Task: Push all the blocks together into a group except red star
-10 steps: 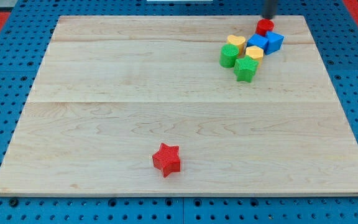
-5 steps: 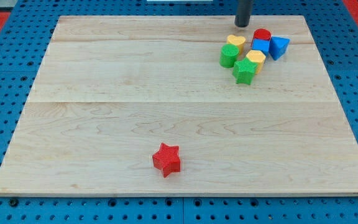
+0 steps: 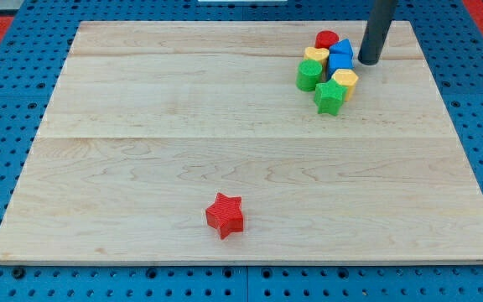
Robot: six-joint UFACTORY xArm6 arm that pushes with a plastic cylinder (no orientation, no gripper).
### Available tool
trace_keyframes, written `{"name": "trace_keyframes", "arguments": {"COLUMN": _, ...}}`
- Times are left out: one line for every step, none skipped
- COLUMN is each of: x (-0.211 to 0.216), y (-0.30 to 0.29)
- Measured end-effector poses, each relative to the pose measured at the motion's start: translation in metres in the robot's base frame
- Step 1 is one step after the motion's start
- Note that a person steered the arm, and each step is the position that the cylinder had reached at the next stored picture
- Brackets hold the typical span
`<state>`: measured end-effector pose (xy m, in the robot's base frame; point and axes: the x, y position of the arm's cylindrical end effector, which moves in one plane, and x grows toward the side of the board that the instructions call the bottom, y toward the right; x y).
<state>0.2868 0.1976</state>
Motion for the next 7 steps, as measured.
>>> {"name": "trace_keyframes", "arguments": {"x": -0.016, "y": -0.029}}
{"name": "trace_keyframes", "arguments": {"x": -0.026, "y": -0.003}}
{"name": "trace_keyframes", "arguments": {"x": -0.065, "y": -0.003}}
{"name": "trace_keyframes", "arguments": {"x": -0.093, "y": -0.034}}
{"name": "trace_keyframes", "arguments": {"x": -0.067, "y": -0.089}}
{"name": "trace_keyframes", "arguments": {"x": -0.046, "y": -0.117}}
{"name": "trace_keyframes", "arguments": {"x": -0.037, "y": -0.123}}
